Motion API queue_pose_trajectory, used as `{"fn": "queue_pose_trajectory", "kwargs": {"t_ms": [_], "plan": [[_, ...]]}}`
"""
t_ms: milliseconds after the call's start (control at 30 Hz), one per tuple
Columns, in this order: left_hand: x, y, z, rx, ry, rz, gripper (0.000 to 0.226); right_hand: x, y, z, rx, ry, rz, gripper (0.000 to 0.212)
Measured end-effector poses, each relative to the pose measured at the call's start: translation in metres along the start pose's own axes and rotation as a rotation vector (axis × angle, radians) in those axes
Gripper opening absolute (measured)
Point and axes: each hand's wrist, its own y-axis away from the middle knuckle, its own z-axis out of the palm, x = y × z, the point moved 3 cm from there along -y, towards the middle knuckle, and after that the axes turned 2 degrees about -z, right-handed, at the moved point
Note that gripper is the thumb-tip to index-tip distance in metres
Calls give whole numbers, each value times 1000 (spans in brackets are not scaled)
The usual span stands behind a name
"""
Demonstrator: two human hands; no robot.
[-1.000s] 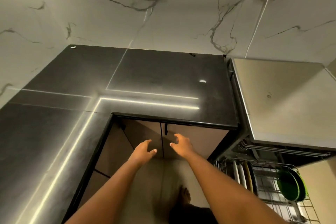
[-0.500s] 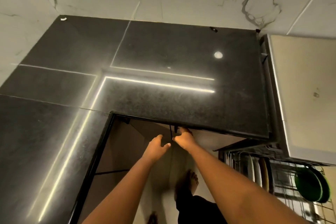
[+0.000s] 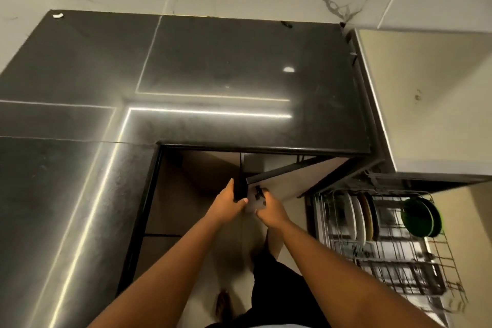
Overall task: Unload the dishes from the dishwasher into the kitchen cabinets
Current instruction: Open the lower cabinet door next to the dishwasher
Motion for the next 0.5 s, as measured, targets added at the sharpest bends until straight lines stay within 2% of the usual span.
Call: {"fn": "queue_pose_trajectory", "kwargs": {"t_ms": [133, 267, 500], "plan": [[1, 28, 9, -33, -16, 105, 90, 24, 41, 12, 53, -81, 51, 74], [7, 62, 36, -131, -86, 207, 84, 52, 79, 18, 127, -187, 108, 68], [32, 98, 93, -312, -218, 311, 75, 111, 137, -13, 154, -194, 164, 69]]}}
